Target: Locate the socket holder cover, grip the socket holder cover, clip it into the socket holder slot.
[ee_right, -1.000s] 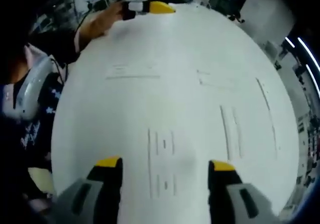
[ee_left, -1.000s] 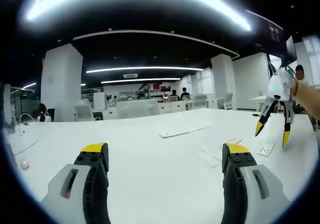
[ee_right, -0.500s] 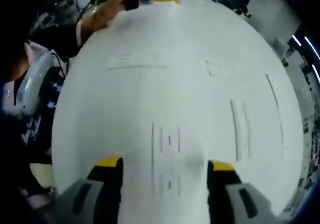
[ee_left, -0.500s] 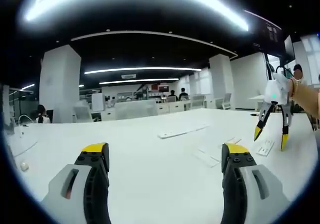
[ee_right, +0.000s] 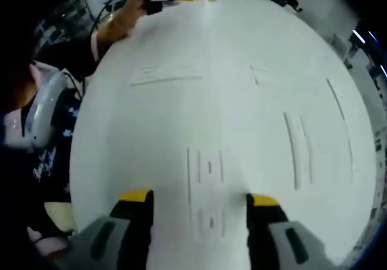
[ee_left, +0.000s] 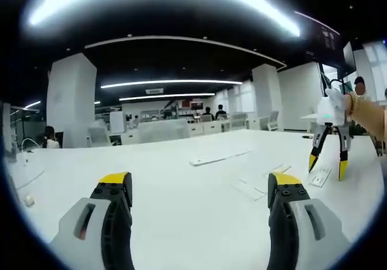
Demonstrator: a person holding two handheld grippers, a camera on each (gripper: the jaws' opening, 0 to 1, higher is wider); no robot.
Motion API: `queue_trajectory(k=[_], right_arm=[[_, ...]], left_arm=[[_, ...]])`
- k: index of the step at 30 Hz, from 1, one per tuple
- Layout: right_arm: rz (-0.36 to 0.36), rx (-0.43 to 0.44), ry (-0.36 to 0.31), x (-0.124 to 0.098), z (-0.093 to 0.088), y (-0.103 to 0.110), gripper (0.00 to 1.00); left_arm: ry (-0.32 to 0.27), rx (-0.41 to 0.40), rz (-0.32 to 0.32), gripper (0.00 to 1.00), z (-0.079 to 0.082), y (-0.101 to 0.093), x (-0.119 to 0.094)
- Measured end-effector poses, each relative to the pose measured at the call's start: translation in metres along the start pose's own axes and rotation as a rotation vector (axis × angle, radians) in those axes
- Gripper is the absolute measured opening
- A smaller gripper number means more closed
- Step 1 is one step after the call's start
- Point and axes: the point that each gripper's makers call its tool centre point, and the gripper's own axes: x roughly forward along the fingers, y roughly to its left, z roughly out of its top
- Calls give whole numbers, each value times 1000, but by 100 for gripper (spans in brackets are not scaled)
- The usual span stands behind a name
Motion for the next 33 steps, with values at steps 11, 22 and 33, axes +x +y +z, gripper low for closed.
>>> queue_trajectory(k=[11, 22, 33], right_arm=[[11, -25, 48, 0, 1, -2, 62], [9, -14, 123, 1, 3, -7, 56], [11, -12, 197, 1, 2, -14, 47]], left_arm=[[8, 1, -5, 91, -2, 0, -1], [18, 4, -14, 91, -3, -2, -1], [23, 7, -23, 91, -4, -4, 0]])
